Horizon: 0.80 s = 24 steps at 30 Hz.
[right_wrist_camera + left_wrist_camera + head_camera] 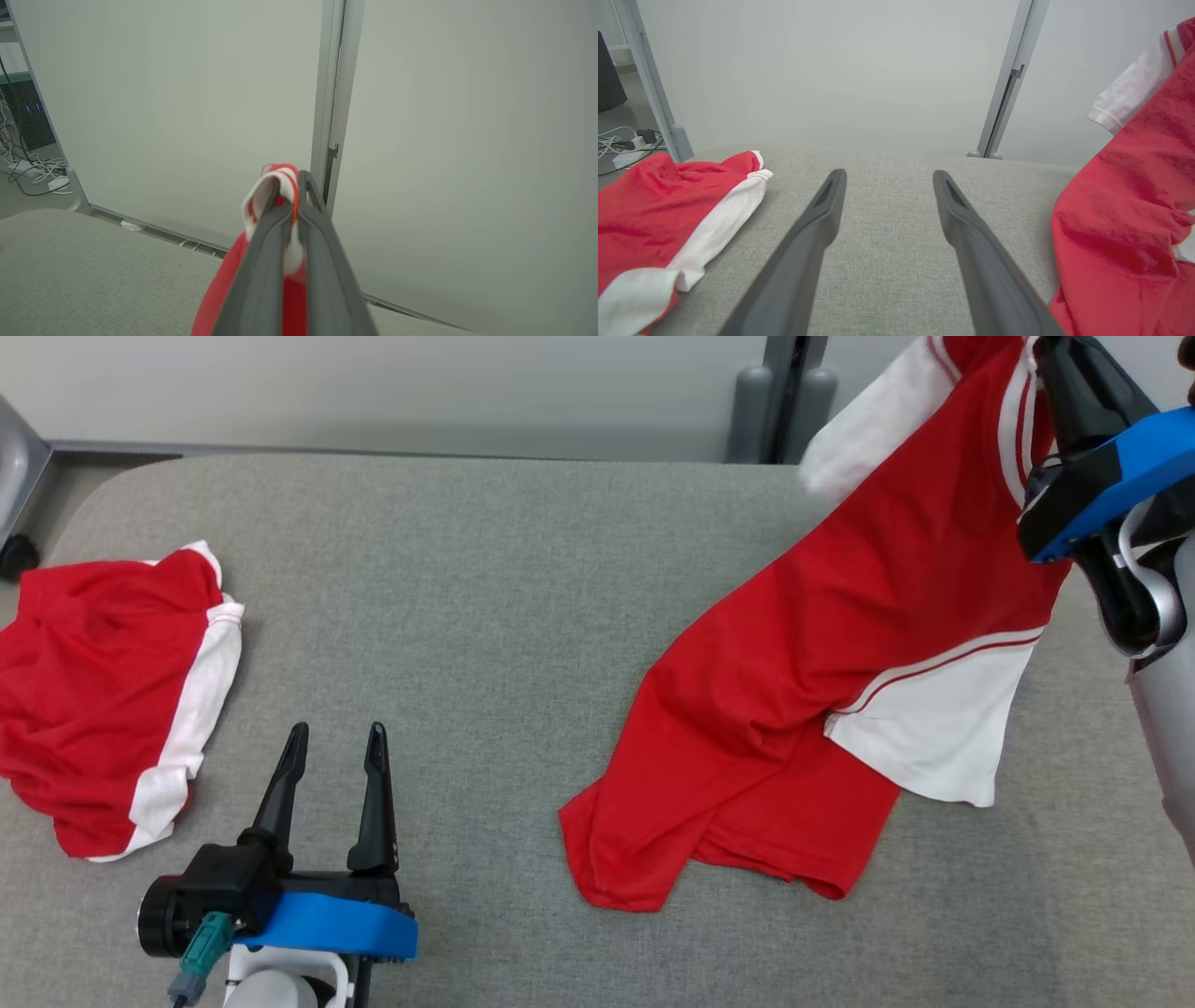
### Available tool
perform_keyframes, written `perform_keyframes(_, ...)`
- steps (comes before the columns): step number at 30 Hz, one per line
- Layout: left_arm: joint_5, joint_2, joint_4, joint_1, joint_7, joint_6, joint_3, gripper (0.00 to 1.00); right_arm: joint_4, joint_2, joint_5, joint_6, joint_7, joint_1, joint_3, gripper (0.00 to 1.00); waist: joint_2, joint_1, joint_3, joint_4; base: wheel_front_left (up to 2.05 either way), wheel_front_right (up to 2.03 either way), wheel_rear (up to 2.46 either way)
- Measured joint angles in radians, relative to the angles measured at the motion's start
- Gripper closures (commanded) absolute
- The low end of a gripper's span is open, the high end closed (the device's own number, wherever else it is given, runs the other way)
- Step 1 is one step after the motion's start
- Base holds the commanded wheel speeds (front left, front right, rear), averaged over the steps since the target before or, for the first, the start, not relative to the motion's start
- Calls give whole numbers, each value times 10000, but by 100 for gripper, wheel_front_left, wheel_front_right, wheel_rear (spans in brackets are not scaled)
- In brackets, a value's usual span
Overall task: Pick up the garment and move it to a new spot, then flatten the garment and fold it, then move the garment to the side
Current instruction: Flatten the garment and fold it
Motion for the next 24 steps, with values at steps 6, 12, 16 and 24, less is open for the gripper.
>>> perform_keyframes(6, 142, -36, -38, -411, 0, -75, -10, 0, 1749, -127, 38, 0, -372, -523, -293, 0, 0, 1, 671, 461, 0, 0, 0)
perform_keyframes(12, 167, -84, 84, -409, 0, -65, 98, 0, 2920, 153, 353, 0, 280, -410, -56, 0, 0, 1, 574, 483, 0, 0, 0)
perform_keyframes(16, 167, -96, 174, -195, 0, -44, 257, 0, 2991, 368, 798, 0, 853, 267, 176, 0, 0, 0, 173, 218, 0, 0, 0)
perform_keyframes(24, 199, -71, 293, 372, 0, 15, 481, 0, 1452, 504, 1266, 0, 1453, 2793, 247, 0, 0, -2, -730, -488, 0, 0, 0)
